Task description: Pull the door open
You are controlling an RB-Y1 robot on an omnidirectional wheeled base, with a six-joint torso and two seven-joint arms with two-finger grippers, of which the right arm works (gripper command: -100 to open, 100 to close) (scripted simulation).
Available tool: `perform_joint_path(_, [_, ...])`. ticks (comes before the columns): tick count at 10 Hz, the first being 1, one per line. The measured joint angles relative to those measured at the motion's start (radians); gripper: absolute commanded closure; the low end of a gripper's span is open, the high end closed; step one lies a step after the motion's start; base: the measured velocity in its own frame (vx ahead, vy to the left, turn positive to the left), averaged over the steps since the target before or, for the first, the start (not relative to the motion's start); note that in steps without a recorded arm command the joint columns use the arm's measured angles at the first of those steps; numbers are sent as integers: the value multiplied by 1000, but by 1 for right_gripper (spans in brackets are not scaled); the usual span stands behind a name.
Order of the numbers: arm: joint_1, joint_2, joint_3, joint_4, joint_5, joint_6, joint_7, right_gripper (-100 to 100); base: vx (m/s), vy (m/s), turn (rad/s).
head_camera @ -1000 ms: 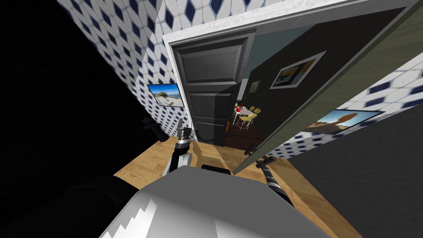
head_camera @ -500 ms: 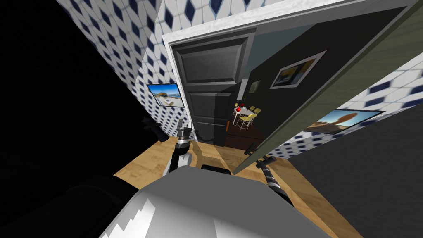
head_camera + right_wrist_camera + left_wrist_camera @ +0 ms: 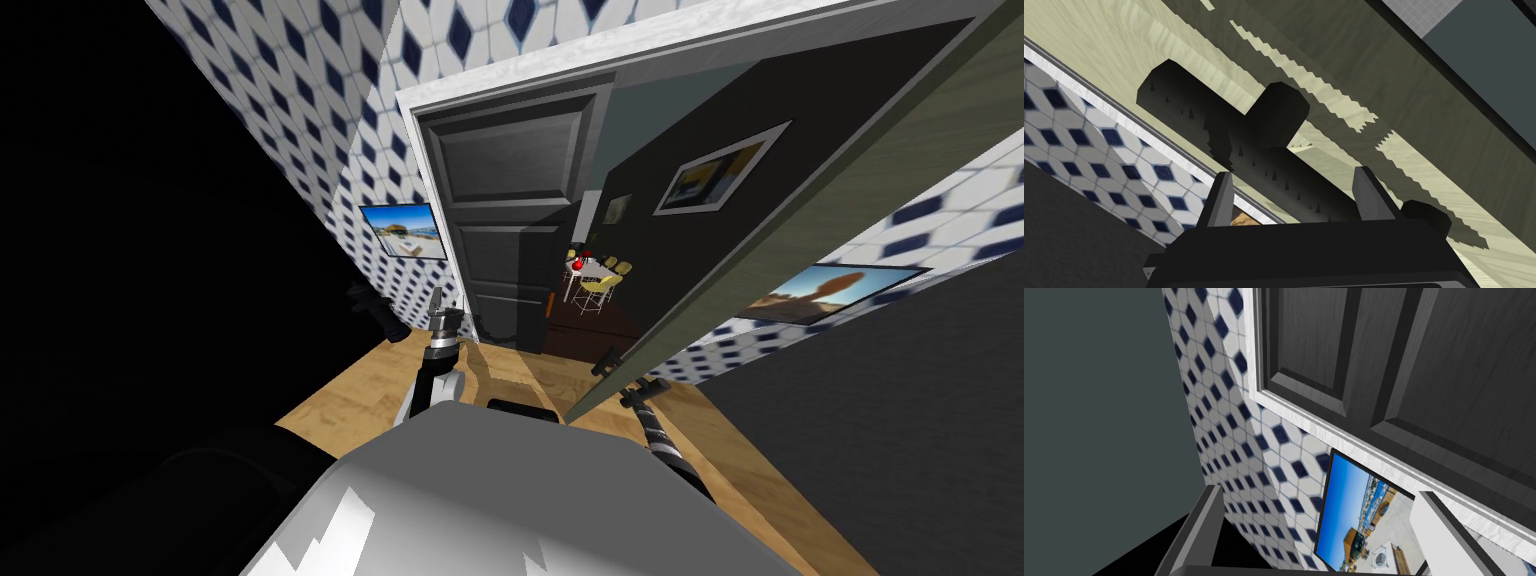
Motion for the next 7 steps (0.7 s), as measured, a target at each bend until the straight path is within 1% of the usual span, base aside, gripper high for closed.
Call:
perform_joint_path(1, [0,0,1,0,1,1,1,100,0,0,0])
perform_joint_path(2, [-8,0,1,14,1,-4,0,100,0,0,0])
perform_joint_path(4, [-1,0,1,-1,0,3,-2,100,0,0,0])
perform_joint_path(6, [-10,-1,1,18,0,-6,-4,100,0,0,0])
perform_joint_path(7, [-4,-1,1,7,0,-2,-4,100,0,0,0])
